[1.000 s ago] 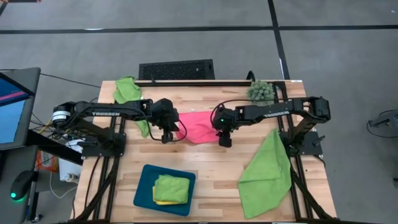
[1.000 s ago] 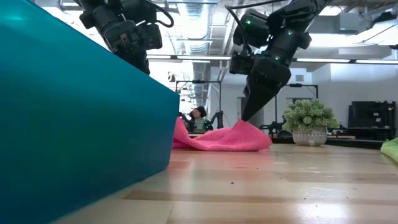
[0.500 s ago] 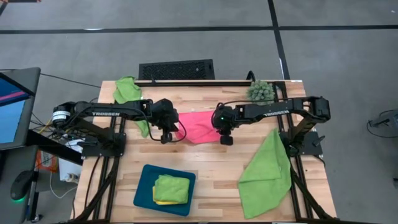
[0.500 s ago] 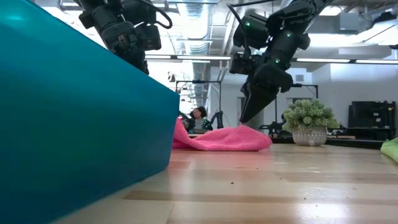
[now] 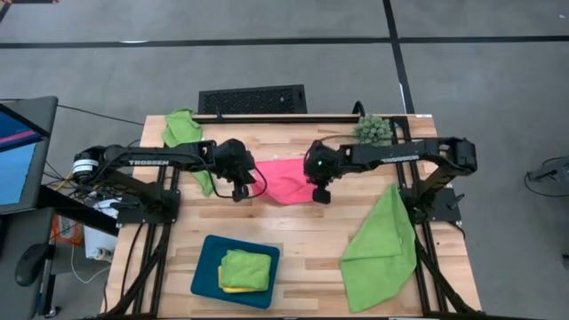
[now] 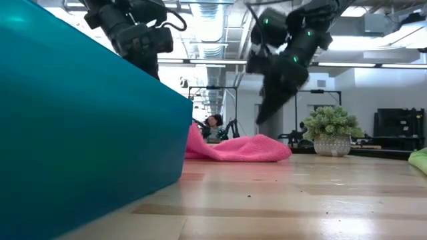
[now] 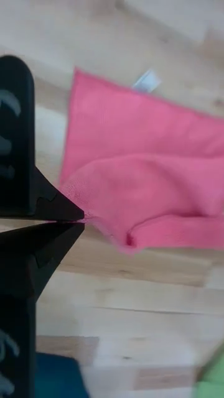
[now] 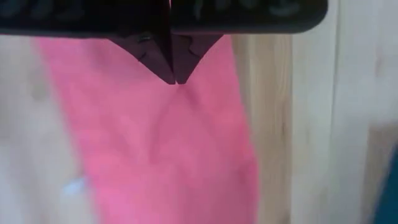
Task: Fold microfiber towels
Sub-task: Fold the pink microfiber towel on the table
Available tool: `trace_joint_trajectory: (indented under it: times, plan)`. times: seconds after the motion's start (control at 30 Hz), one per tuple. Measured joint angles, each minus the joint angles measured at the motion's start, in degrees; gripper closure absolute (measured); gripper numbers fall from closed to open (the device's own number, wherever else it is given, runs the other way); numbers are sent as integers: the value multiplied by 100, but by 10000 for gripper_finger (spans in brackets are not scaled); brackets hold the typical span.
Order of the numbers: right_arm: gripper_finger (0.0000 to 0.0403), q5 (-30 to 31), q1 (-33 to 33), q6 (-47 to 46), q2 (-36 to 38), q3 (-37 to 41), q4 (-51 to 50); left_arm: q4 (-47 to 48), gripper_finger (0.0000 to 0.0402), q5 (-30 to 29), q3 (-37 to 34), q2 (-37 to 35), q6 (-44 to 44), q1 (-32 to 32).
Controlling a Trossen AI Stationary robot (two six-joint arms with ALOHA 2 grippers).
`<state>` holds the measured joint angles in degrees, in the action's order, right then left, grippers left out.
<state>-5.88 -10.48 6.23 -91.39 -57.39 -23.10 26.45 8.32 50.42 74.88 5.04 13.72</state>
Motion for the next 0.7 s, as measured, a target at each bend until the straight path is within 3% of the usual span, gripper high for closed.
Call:
trace_joint_trajectory:
  times: [0.27,0.5,0.6,0.7]
  plan:
    - [400,868,-880,61,965,-585,16,216,401,-644,828,-385,-122,513]
    - [401,1982,-1898,326,1414,-1069,328,420,401,-1088,1845,-440,-1401,1411]
    - [401,1841,-2234,331,1485,-1341,267,376,401,-980,2080,-425,-1582,1812]
    - [392,1328,-2299,209,1514,-1455,218,627,401,-593,2130,-422,-1366,2084]
